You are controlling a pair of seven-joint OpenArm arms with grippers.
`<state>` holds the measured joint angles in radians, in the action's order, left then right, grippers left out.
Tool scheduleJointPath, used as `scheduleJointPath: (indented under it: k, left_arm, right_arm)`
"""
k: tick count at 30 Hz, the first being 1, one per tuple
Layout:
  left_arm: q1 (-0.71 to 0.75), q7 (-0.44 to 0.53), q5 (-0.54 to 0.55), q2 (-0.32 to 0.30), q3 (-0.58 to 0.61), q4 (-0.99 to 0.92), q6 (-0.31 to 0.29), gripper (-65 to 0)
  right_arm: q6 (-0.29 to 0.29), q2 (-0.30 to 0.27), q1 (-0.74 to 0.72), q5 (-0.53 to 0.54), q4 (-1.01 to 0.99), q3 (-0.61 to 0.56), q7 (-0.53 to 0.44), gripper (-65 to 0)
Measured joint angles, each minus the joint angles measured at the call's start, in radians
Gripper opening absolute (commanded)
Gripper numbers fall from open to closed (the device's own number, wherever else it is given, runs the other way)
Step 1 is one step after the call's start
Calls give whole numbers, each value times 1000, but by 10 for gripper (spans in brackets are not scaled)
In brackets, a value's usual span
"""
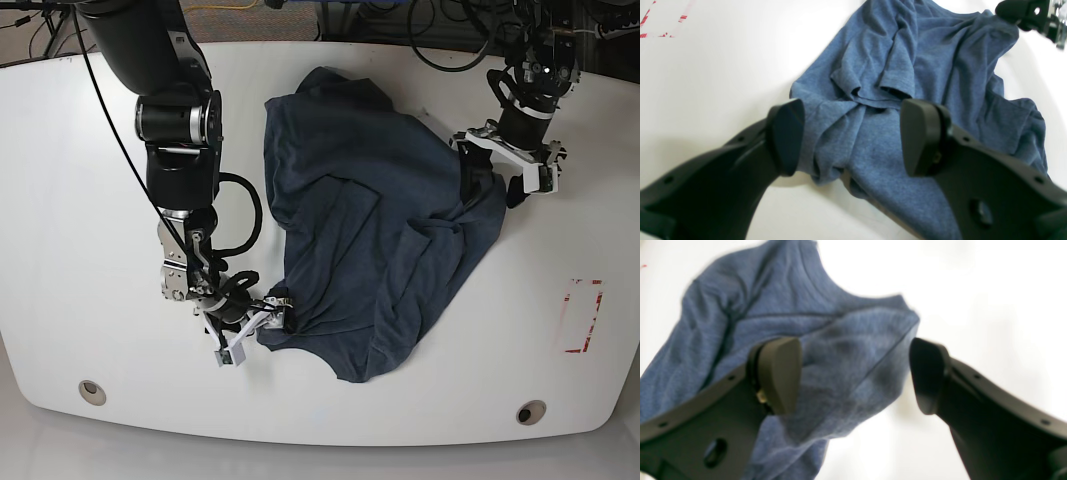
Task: Fold the T-shirt properly
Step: 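Stretch the T-shirt flat, right gripper pulling its corner away from the left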
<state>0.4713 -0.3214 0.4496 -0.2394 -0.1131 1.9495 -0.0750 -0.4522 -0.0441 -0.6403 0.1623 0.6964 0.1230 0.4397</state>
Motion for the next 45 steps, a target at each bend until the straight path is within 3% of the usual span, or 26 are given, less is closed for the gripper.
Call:
scheduleJointPath:
  k: [11,13,16,17,21,23,29,33,38,45]
  left_arm:
    - [2,0,0,0,-2,0,0,-237]
    - [2,0,0,0,-2,0,0,-237]
    - [2,0,0,0,-2,0,0,-237]
    - [2,0,0,0,-2,0,0,-237]
    - [2,0,0,0,-14,0,-1,-236]
    - [2,-1,1,1,-36,0,-8,-235]
    - [-2,0,0,2,-118,0,1,-235]
    - [-6,0,40,9,-155,0,4,-226]
    - [-8,-6,135,8,-161,-2,3,-132]
    - [-88,-143,121,11,-161,-13,-1,-108]
  right_arm:
    - [3,0,-4,0,-124,0,-87,-171]
    - [4,-1,-4,0,-127,0,-96,-200]
    - [4,-1,-5,0,-127,-1,-96,-308]
    - [4,-1,-5,0,-127,-2,-97,-385]
    - [4,2,-5,0,-127,-5,-96,-598]
    - [4,3,-5,0,-127,-5,-95,-650]
    - [4,13,-4,-1,-110,-6,-93,-650]
    - [4,21,6,-1,-37,-6,-37,-650]
    - [4,34,42,1,94,-6,20,-650]
    - [4,56,101,0,211,-6,77,-650]
